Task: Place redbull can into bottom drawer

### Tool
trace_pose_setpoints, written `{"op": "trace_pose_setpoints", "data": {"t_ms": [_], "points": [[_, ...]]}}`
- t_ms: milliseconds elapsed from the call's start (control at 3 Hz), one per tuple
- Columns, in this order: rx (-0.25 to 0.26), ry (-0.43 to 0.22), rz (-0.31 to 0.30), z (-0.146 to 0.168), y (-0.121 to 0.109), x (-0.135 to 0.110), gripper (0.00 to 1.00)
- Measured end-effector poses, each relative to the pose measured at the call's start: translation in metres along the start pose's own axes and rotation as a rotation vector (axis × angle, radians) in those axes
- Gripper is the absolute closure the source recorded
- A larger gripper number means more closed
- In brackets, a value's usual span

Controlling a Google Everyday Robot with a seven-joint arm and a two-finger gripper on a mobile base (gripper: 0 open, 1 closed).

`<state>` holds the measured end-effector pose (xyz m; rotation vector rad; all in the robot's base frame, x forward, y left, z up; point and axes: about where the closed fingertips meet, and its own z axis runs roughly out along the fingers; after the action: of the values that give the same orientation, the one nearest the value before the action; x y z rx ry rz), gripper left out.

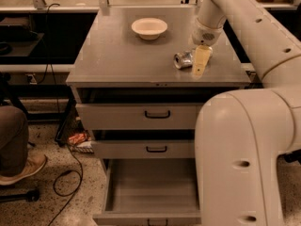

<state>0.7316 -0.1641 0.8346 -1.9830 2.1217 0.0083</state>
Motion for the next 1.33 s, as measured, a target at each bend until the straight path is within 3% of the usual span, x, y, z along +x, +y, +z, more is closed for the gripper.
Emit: {"op": "trace_pose_setpoints", "data": {"t_ms": [333,1000,1333], "points": [[-0.007,0.003,-0.006,0.012,-0.011,-0.006,0.00],[0.015,-0.060,0.023,-0.003,-0.019,-0.012,0.49],[-0.001,-0.104,0.047,-0.009,-0.010,-0.008,0.71]]}}
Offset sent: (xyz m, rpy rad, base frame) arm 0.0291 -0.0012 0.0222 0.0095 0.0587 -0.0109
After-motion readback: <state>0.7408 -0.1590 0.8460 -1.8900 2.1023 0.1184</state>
